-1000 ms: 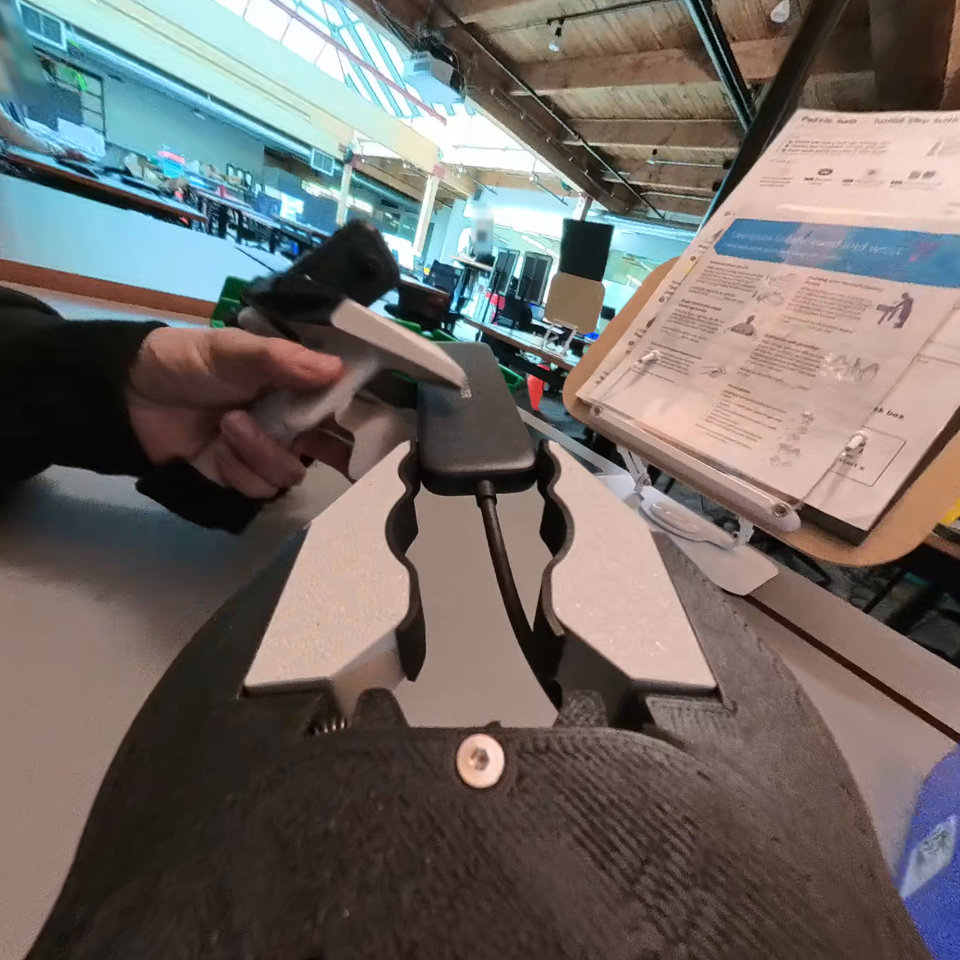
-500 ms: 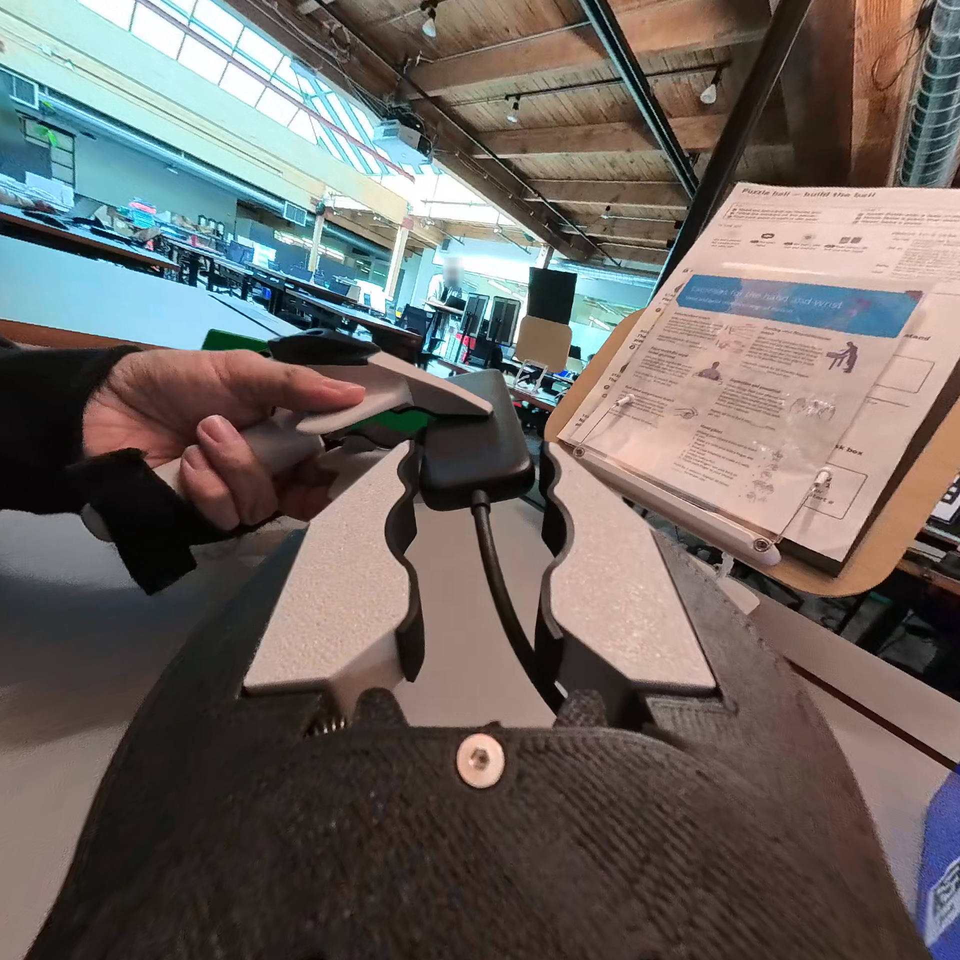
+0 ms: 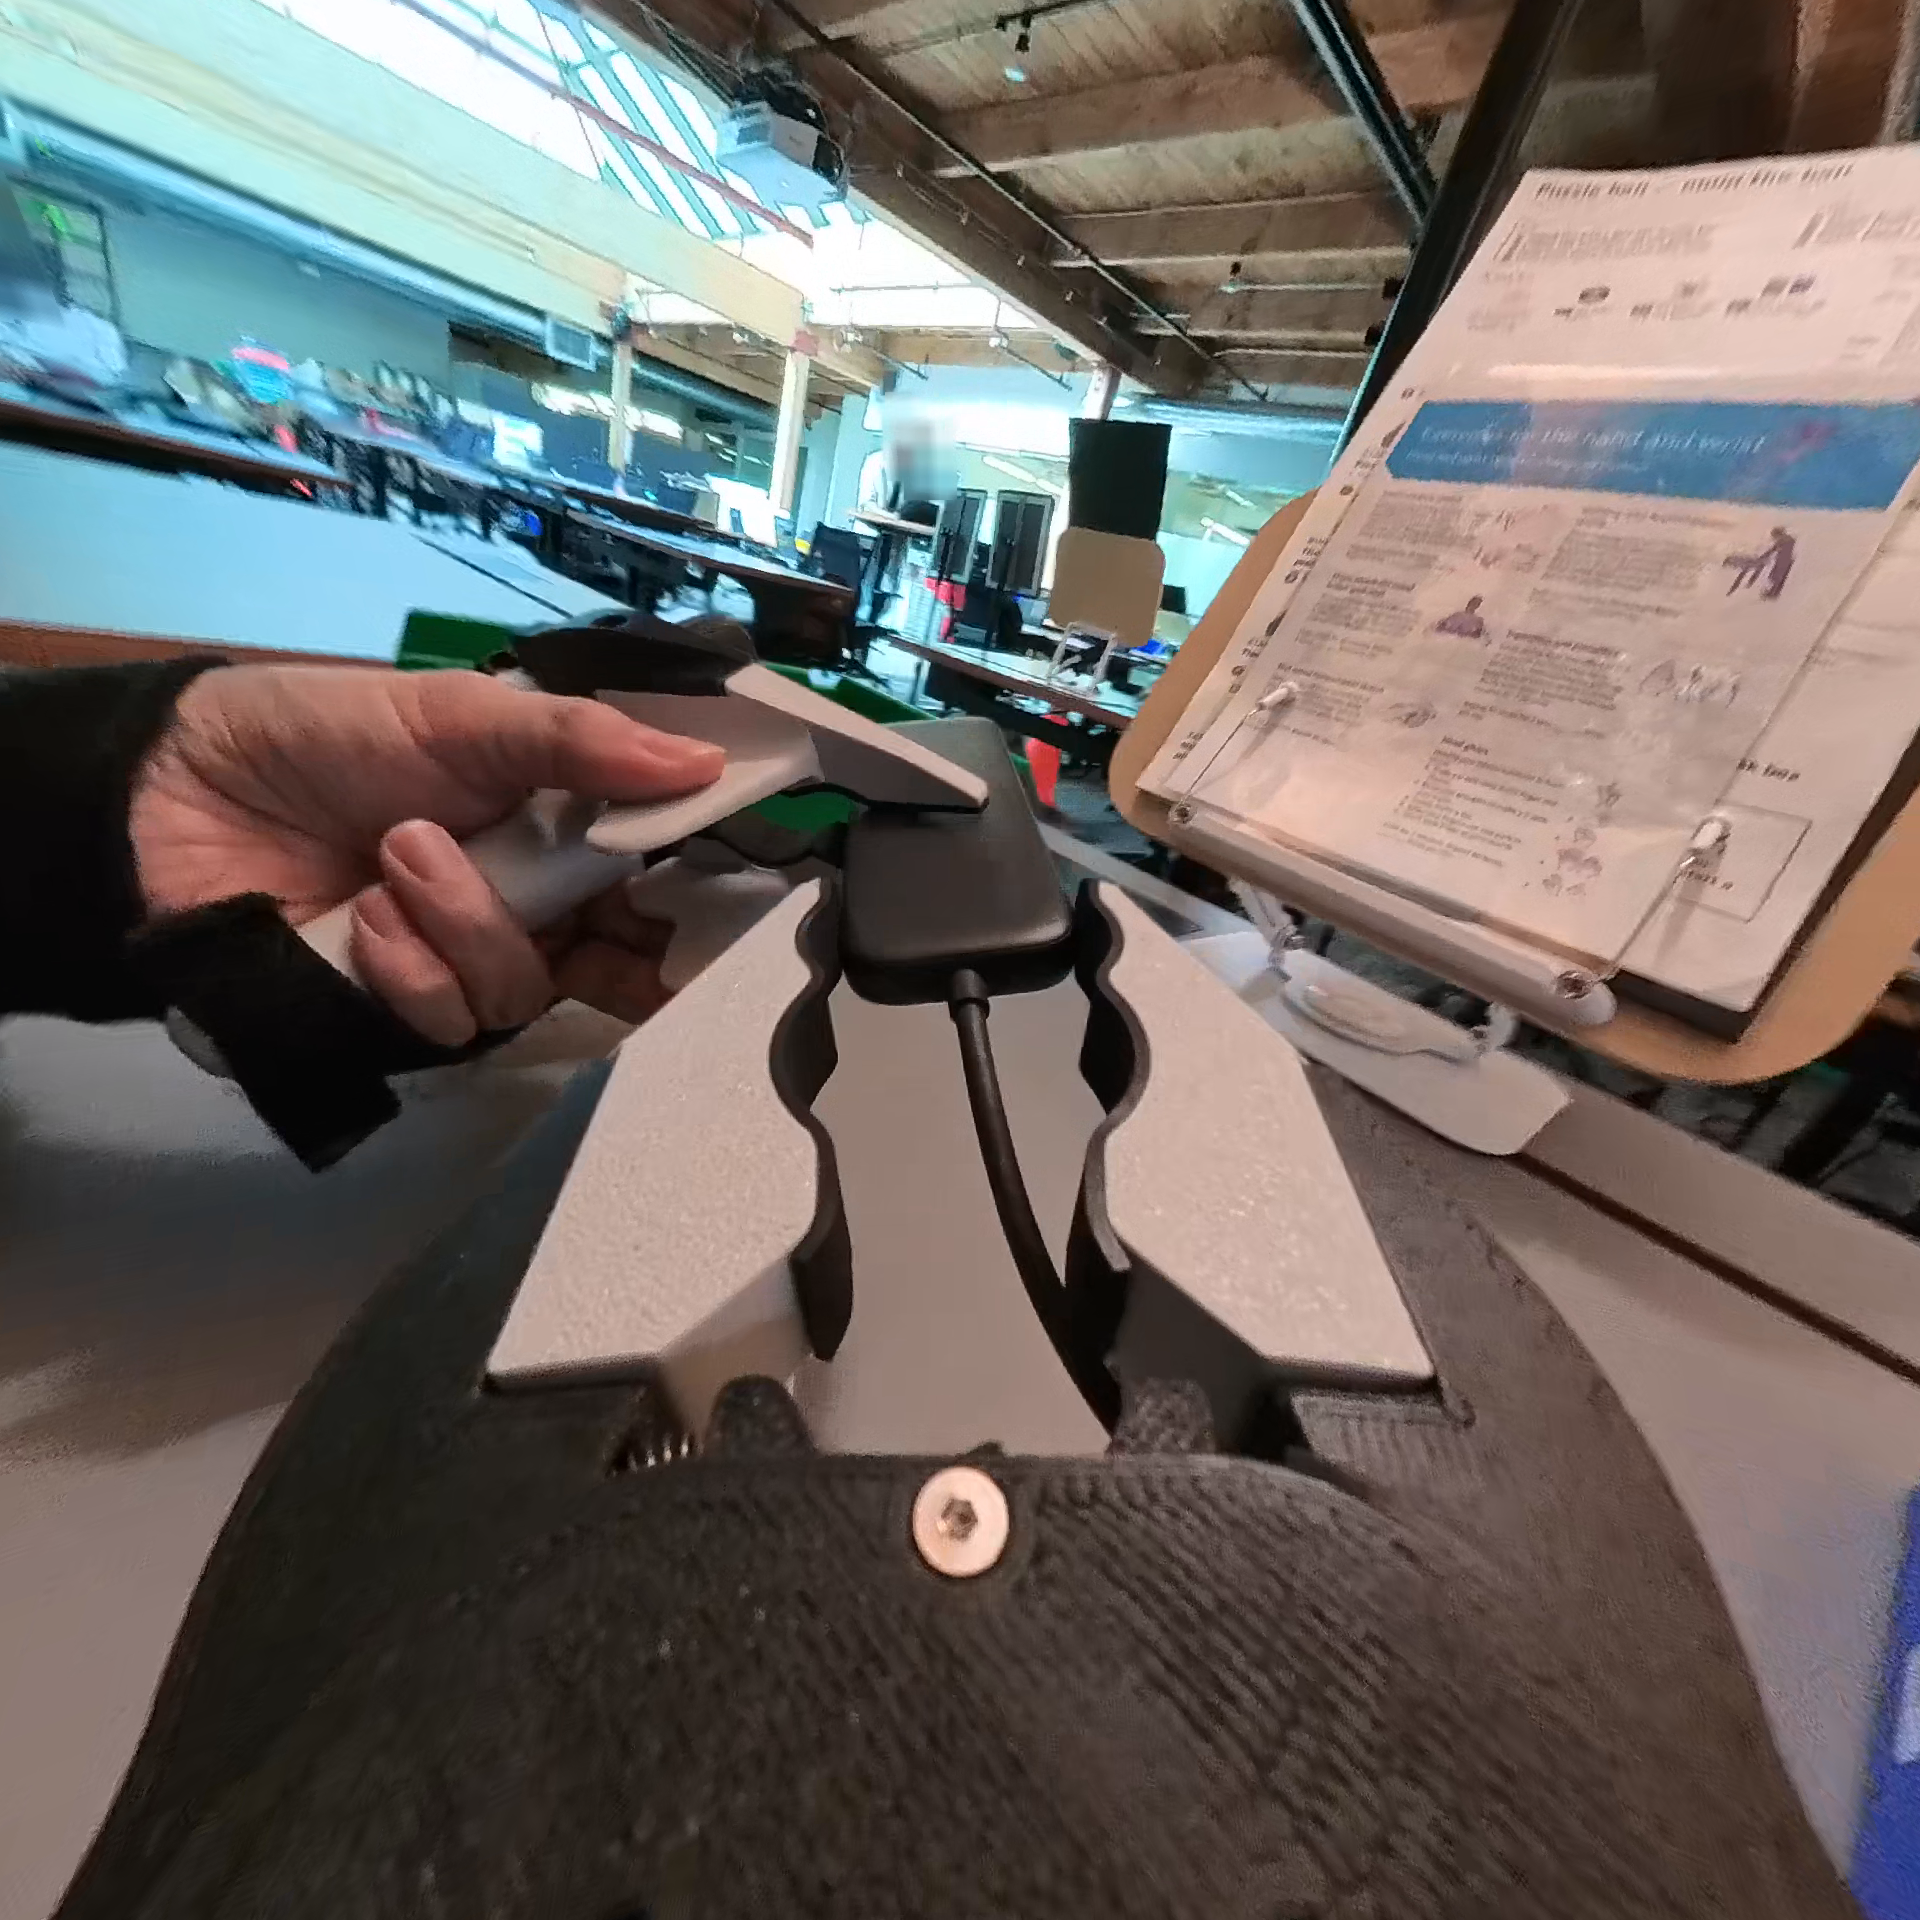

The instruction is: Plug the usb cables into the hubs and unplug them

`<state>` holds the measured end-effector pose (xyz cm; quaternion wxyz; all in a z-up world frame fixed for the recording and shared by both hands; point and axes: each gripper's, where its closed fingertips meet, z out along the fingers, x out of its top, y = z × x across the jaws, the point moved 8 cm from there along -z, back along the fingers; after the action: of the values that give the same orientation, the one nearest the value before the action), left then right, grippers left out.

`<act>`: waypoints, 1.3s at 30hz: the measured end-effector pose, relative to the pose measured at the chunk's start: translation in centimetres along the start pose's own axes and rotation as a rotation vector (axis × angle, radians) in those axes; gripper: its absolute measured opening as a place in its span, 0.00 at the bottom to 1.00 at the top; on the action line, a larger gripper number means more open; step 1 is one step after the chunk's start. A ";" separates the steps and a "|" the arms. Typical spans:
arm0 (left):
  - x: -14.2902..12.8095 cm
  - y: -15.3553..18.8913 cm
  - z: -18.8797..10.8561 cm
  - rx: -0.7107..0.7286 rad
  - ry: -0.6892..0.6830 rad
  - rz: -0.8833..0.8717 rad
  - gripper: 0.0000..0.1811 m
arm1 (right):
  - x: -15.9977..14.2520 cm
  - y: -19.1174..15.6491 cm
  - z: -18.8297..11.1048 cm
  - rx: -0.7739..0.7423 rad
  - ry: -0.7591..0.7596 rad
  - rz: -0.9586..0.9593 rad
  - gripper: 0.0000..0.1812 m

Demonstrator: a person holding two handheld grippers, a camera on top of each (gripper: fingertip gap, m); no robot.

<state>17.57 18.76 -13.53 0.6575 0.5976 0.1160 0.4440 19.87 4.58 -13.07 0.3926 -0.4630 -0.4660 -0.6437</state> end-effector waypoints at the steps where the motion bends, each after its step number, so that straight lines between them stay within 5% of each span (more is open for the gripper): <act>1: 0.2 0.3 0.0 0.010 0.004 0.044 0.08 | 0.1 0.1 -0.1 0.019 0.014 0.052 0.25; 6: 1.6 2.1 -0.9 0.181 0.087 0.354 0.12 | 0.2 1.2 -0.6 0.036 0.074 0.253 0.24; 12: 3.3 6.1 -2.7 0.447 0.094 0.780 0.14 | 0.1 1.8 -0.9 -0.027 0.078 0.246 0.25; 17: 6.4 10.4 -8.6 0.829 -0.017 1.104 0.13 | -0.2 1.7 -0.8 -0.065 0.045 0.189 0.25; 21: 9.5 8.4 -17.1 1.271 -0.184 0.989 0.11 | -0.3 1.7 -0.8 -0.065 0.044 0.192 0.25; 25: 10.0 3.0 -22.2 1.417 -0.444 0.715 0.12 | -0.6 1.6 -0.6 -0.055 0.029 0.192 0.24; 31: 9.9 -0.6 -22.5 1.379 -0.574 0.654 0.10 | -0.8 1.2 -0.4 -0.040 0.008 0.174 0.24; 35: 10.4 -0.8 -22.9 1.565 -0.706 0.687 0.11 | -0.9 1.1 -0.3 -0.024 -0.001 0.169 0.24; 39: 11.0 -1.7 -22.0 1.544 -0.836 0.676 0.11 | -1.0 1.0 -0.3 -0.016 -0.005 0.163 0.24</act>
<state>9.67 41.87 -16.55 -0.0962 0.9811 -0.0468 0.1612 21.00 4.15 -13.85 0.4389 -0.5041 -0.4227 -0.6120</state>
